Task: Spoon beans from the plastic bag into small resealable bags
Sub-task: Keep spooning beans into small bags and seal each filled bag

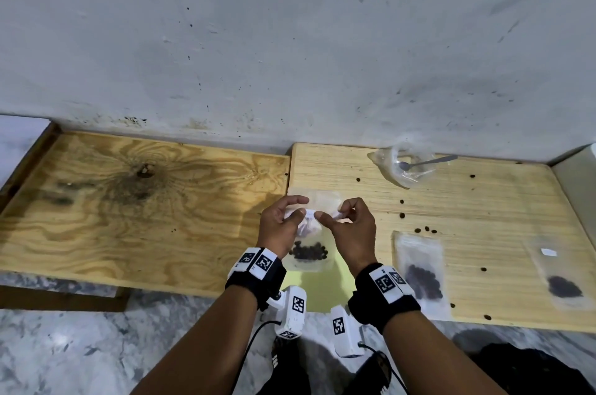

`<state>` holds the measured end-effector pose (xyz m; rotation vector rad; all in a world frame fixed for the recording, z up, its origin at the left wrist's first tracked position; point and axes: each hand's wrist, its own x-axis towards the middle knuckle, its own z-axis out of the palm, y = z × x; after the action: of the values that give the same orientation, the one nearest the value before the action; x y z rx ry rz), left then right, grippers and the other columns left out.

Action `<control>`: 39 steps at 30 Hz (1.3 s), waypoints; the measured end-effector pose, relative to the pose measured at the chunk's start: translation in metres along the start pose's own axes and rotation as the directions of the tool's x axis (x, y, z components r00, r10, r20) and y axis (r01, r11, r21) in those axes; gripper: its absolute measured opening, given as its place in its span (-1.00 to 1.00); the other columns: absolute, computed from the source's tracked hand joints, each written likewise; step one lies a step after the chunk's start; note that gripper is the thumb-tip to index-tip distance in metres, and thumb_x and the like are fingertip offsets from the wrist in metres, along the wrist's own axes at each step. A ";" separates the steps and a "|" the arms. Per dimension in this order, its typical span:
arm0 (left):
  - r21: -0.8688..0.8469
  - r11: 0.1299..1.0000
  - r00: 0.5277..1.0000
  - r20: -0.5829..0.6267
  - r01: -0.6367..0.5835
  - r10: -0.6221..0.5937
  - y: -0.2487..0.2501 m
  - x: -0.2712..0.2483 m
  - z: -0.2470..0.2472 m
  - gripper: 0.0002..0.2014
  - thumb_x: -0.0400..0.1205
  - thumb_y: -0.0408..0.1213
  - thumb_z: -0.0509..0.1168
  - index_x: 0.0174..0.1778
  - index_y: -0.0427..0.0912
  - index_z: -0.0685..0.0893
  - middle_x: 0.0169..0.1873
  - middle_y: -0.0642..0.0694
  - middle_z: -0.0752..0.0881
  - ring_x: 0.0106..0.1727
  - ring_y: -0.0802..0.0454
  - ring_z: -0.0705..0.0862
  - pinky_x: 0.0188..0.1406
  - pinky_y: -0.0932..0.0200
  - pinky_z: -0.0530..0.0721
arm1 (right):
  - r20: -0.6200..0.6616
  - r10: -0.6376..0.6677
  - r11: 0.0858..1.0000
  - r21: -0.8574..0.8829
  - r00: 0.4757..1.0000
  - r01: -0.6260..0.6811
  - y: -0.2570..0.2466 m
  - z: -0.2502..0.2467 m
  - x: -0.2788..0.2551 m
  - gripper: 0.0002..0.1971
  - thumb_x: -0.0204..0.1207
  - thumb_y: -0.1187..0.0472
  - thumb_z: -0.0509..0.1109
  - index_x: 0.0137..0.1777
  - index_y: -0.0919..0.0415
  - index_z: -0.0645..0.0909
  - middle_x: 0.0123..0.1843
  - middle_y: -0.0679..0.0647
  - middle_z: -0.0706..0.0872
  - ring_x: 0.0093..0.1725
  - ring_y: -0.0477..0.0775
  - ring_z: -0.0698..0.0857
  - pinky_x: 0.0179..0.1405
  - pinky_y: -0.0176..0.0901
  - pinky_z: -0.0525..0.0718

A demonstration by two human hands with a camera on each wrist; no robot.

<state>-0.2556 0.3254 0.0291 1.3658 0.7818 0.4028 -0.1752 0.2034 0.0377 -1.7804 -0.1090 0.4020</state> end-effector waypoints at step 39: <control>0.471 0.815 0.736 0.408 0.337 -0.540 -0.097 -0.083 0.538 -0.60 0.57 -0.51 0.30 0.30 -0.10 0.66 0.31 -0.09 0.61 -0.08 -0.13 0.70 -0.15 0.13 0.63 | -0.184 0.295 0.757 -0.553 0.937 -0.347 0.143 -0.529 0.108 -0.67 0.48 0.22 0.44 0.25 0.06 0.73 0.29 0.11 0.68 0.24 0.20 0.70 0.21 -0.08 0.61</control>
<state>0.0465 -0.1330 -0.0367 1.4761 0.7068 -0.5267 0.0779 -0.2909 -0.0196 -2.4379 0.1622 0.5824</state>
